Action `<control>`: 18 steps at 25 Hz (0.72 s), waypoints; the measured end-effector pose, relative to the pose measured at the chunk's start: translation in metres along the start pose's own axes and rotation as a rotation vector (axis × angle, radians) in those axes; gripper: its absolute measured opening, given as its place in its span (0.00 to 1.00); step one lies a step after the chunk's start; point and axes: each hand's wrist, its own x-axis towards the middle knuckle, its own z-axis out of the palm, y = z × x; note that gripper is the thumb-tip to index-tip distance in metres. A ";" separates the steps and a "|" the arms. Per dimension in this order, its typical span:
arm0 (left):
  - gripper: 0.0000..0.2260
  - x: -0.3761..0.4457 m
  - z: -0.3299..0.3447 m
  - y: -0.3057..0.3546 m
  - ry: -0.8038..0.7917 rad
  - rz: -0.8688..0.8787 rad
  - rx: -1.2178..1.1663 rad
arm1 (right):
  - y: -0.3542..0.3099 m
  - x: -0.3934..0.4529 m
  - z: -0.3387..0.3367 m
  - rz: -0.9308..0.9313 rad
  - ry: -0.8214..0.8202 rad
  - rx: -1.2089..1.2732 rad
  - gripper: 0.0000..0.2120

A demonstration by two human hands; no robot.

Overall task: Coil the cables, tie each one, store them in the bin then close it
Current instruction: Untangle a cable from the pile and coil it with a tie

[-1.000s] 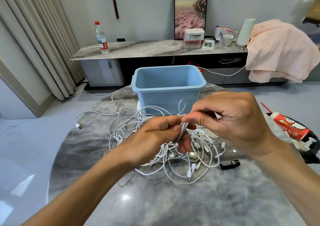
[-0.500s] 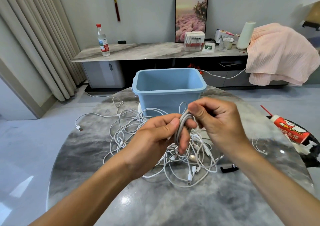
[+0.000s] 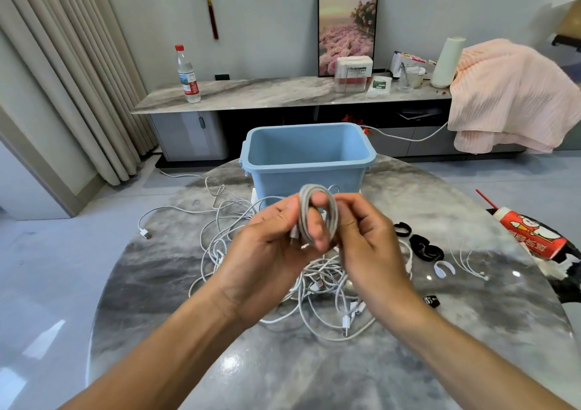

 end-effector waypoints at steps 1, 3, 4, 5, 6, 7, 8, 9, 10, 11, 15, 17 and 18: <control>0.10 0.001 -0.001 0.002 0.053 0.038 0.004 | 0.003 -0.008 0.007 0.051 -0.014 -0.017 0.09; 0.11 0.004 -0.004 0.007 0.171 0.098 0.077 | 0.002 -0.022 0.020 0.169 -0.089 -0.070 0.10; 0.10 0.005 -0.005 0.008 0.226 0.113 0.149 | 0.000 -0.028 0.025 0.207 -0.142 -0.147 0.11; 0.10 0.006 -0.006 0.006 0.268 0.121 0.238 | -0.005 -0.033 0.029 0.232 -0.207 -0.239 0.11; 0.09 0.006 -0.007 0.002 0.291 0.134 0.329 | -0.011 -0.039 0.032 0.264 -0.282 -0.314 0.10; 0.08 0.006 -0.008 -0.002 0.305 0.151 0.412 | -0.018 -0.042 0.034 0.307 -0.353 -0.363 0.10; 0.08 0.005 -0.011 -0.006 0.316 0.164 0.497 | -0.026 -0.044 0.035 0.348 -0.415 -0.399 0.09; 0.09 0.004 -0.014 -0.007 0.316 0.174 0.610 | -0.033 -0.044 0.033 0.363 -0.462 -0.457 0.09; 0.10 0.004 -0.017 -0.007 0.299 0.178 0.738 | -0.040 -0.041 0.028 0.329 -0.485 -0.559 0.09; 0.10 0.003 -0.019 -0.006 0.265 0.177 0.837 | -0.047 -0.036 0.021 0.246 -0.473 -0.695 0.10; 0.11 0.003 -0.016 0.001 0.212 0.123 0.785 | -0.066 -0.016 -0.012 -0.032 -0.382 -0.959 0.13; 0.12 0.004 -0.014 0.002 0.189 0.114 0.771 | -0.067 -0.017 -0.015 -0.136 -0.360 -1.003 0.11; 0.12 0.003 -0.014 0.002 0.156 0.111 0.798 | -0.066 -0.020 -0.015 -0.236 -0.327 -1.053 0.11</control>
